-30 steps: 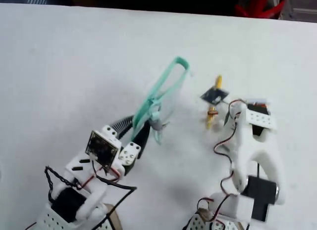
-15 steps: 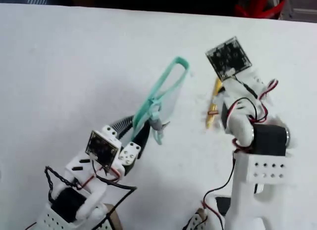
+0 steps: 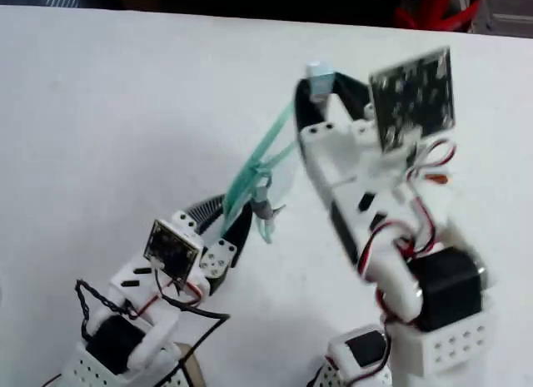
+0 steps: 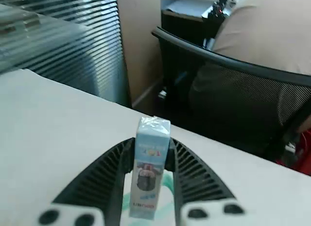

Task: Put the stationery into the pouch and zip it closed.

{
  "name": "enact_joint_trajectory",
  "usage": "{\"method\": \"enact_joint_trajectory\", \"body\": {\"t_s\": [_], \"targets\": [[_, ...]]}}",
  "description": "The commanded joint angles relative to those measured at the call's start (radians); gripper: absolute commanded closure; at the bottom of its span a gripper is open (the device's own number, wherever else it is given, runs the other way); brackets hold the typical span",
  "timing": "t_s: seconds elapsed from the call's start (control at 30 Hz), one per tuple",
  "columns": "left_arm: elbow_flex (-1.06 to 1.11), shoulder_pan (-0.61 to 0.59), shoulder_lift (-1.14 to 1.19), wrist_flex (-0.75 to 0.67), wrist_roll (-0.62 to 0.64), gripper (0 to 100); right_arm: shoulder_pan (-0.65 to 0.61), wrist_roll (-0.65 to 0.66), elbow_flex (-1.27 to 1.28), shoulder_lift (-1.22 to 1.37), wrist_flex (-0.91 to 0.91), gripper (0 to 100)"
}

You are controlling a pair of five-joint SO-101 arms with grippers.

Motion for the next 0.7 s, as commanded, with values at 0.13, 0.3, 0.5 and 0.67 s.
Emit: {"method": "enact_joint_trajectory", "body": {"t_s": [0.13, 0.3, 0.5, 0.67], "targets": [[-0.002, -0.007, 0.004, -0.018, 0.008, 92, -0.001, -0.012, 0.443, -0.15, -0.34, 98.1], [0.0, -0.007, 0.004, -0.044, 0.008, 92, 0.022, -0.012, 0.582, -0.205, -0.409, 98.1], [0.0, -0.007, 0.004, -0.052, 0.008, 92, 0.024, -0.012, 0.634, -0.205, -0.483, 98.1], [0.0, -0.005, 0.004, -0.052, 0.008, 92, 0.022, -0.012, 0.687, -0.185, -0.641, 98.1]]}}
